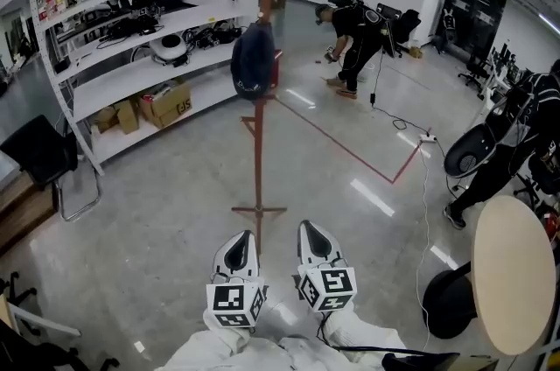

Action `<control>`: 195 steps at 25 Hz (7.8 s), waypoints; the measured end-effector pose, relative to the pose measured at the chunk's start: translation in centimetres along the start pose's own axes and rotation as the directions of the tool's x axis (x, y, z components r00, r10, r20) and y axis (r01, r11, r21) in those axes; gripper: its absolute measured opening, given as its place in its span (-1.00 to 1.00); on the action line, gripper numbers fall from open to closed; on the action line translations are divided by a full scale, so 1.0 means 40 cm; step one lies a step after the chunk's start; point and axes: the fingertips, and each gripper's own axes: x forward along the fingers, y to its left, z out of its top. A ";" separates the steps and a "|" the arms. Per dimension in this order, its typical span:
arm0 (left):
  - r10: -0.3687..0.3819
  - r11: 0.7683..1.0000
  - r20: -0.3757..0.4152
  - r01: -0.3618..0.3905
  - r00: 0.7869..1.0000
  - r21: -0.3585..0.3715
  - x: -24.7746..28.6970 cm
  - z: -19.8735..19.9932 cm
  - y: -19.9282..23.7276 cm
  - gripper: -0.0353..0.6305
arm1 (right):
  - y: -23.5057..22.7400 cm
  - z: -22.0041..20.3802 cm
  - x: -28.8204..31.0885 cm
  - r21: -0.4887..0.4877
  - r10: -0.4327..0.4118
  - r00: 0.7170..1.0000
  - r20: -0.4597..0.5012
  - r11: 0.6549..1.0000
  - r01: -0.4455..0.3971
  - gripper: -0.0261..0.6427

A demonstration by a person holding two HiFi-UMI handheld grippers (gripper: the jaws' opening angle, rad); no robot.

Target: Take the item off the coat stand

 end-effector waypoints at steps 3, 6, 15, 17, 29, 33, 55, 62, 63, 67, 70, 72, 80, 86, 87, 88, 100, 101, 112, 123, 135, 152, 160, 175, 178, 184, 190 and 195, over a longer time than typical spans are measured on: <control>0.009 1.000 0.001 -0.009 1.000 0.010 0.021 0.004 0.016 -0.94 | -0.004 -0.016 0.025 0.021 0.005 1.000 -0.013 1.000 -0.004 -0.89; 0.009 1.000 -0.005 -0.008 1.000 0.016 0.041 0.003 0.017 -0.94 | -0.013 -0.022 0.038 0.027 0.005 1.000 -0.015 1.000 -0.005 -0.89; -0.014 1.000 -0.028 0.015 0.999 0.020 0.117 -0.015 0.001 -0.94 | -0.070 -0.034 0.079 0.034 -0.017 0.999 -0.029 0.999 0.018 -0.89; -0.021 1.000 -0.029 0.022 0.999 0.019 0.140 -0.013 0.002 -0.94 | -0.082 -0.036 0.094 0.034 -0.022 0.999 -0.032 0.999 0.023 -0.89; -0.046 0.999 -0.019 0.046 0.999 0.016 0.297 0.012 0.066 -0.94 | -0.115 -0.050 0.255 0.035 -0.022 0.998 -0.064 0.999 0.024 -0.89; -0.051 0.998 -0.014 0.051 0.999 0.020 0.358 0.015 0.107 -0.94 | -0.106 -0.041 0.333 0.010 -0.012 0.999 -0.040 1.000 0.013 -0.89; -0.094 0.995 0.019 0.094 0.995 0.014 0.578 0.042 0.183 -0.94 | -0.153 -0.030 0.558 -0.021 -0.028 0.999 -0.034 0.999 0.027 -0.89; -0.064 0.998 0.001 0.064 0.998 0.005 0.603 0.028 0.186 -0.94 | -0.165 -0.022 0.581 -0.019 0.000 0.999 -0.035 1.000 -0.001 -0.89; -0.056 0.998 0.002 0.056 0.998 0.005 0.612 0.027 0.187 -0.94 | -0.169 -0.024 0.589 -0.018 0.009 0.999 -0.036 1.000 -0.010 -0.89; -0.029 0.999 0.006 0.029 1.000 0.015 0.635 0.034 0.178 -0.94 | -0.185 -0.010 0.620 -0.031 0.049 0.998 -0.032 0.998 -0.050 -0.89; 0.000 1.000 0.017 -0.001 1.000 0.025 0.654 0.047 0.185 -0.94 | -0.191 0.011 0.646 -0.038 0.077 0.997 -0.010 0.996 -0.077 -0.89; 0.020 1.000 0.019 -0.020 1.000 0.023 0.662 0.048 0.186 -0.94 | -0.195 0.011 0.657 -0.034 0.098 0.995 -0.010 0.995 -0.099 -0.89; 0.082 0.995 0.017 -0.083 0.997 0.050 0.677 0.046 0.183 -0.94 | -0.200 0.016 0.679 -0.050 0.162 0.987 -0.007 0.986 -0.162 -0.89; 0.094 0.991 0.049 -0.098 0.994 0.087 0.696 0.097 0.194 -0.94 | -0.208 0.032 0.698 -0.044 0.159 0.987 0.013 0.986 -0.158 -0.89; 0.092 0.991 0.056 -0.097 0.994 0.095 0.701 0.108 0.197 -0.94 | -0.207 0.033 0.705 -0.040 0.158 0.987 0.015 0.987 -0.157 -0.89; 0.088 0.990 0.062 -0.094 0.994 0.104 0.704 0.119 0.198 -0.94 | -0.203 0.033 0.711 -0.037 0.158 0.987 0.014 0.987 -0.158 -0.89; 0.116 0.983 0.103 -0.129 0.988 0.127 0.721 0.213 0.235 -0.93 | -0.219 0.010 0.707 -0.012 0.144 0.989 -0.010 0.989 -0.144 -0.89; 0.119 0.984 0.111 -0.132 0.987 0.123 0.720 0.224 0.237 -0.93 | -0.222 0.009 0.706 -0.009 0.142 0.990 -0.012 0.990 -0.142 -0.89; 0.136 0.976 0.177 -0.163 0.975 0.144 0.718 0.313 0.251 -0.75 | -0.232 0.010 0.692 -0.004 0.136 0.991 -0.012 0.991 -0.136 -0.89; 0.185 0.963 0.148 -0.209 0.972 0.172 0.762 0.392 0.328 -0.42 | -0.252 0.005 0.686 0.002 0.114 0.993 -0.018 0.993 -0.114 -0.89; 0.196 0.953 0.101 -0.214 0.975 0.216 0.845 0.423 0.344 -0.26 | -0.282 0.014 0.672 0.002 0.081 0.997 -0.019 0.997 -0.081 -0.89; 0.254 0.932 0.123 -0.277 0.959 0.235 0.911 0.451 0.384 -0.26 | -0.330 0.001 0.671 0.017 0.025 0.999 -0.024 1.000 -0.024 -0.89; 0.264 0.928 0.147 -0.292 0.953 0.232 0.896 0.461 0.380 -0.37 | -0.332 -0.010 0.670 0.035 0.019 0.999 -0.025 0.999 -0.018 -0.89; 0.249 0.930 0.165 -0.283 0.954 0.234 0.896 0.471 0.365 -0.79 | -0.350 -0.008 0.669 0.051 0.005 1.000 -0.024 0.999 -0.004 -0.89; 0.238 0.936 0.179 -0.274 0.955 0.222 0.889 0.477 0.364 -0.80 | -0.346 -0.006 0.669 0.053 0.003 1.000 -0.021 0.999 -0.002 -0.89; 0.215 0.944 0.229 -0.262 0.949 0.199 0.870 0.501 0.352 -0.81 | -0.344 -0.007 0.666 0.061 0.007 1.000 -0.021 0.998 -0.006 -0.89; 0.204 0.944 0.261 -0.260 0.944 0.201 0.855 0.521 0.345 -0.82 | -0.339 -0.009 0.668 0.073 0.011 1.000 -0.028 0.997 -0.009 -0.89; 0.203 0.946 0.289 -0.264 0.936 0.189 0.836 0.540 0.340 -0.82 | -0.335 -0.012 0.663 0.079 0.015 0.999 -0.032 0.997 -0.013 -0.89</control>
